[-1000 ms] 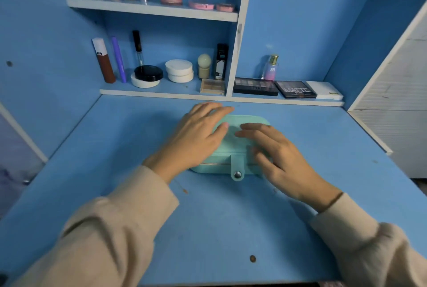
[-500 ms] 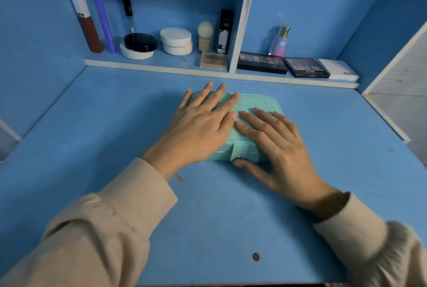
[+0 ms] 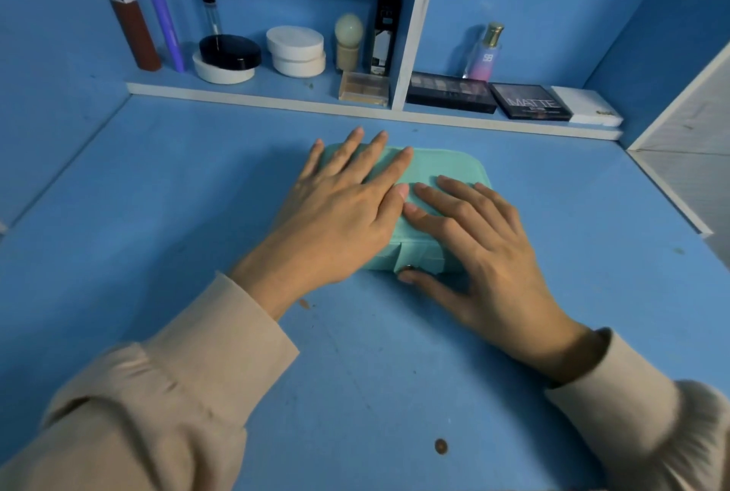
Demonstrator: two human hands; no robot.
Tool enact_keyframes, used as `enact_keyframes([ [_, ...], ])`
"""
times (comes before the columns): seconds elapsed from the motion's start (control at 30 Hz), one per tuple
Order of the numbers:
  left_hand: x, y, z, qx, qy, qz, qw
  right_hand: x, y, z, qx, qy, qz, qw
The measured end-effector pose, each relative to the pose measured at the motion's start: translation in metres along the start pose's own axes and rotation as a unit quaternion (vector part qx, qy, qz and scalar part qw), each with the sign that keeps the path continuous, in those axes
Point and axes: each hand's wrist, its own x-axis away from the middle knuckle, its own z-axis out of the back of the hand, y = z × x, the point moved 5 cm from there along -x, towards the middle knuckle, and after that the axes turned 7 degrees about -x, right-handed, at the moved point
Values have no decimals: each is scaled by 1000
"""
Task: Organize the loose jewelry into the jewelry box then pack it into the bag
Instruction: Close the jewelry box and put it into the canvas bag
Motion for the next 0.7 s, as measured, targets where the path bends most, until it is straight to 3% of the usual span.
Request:
enact_keyframes([
  [0.7,0,0,-4,5,3,3,1000,-1,-2,-2,23,6,4,1000],
])
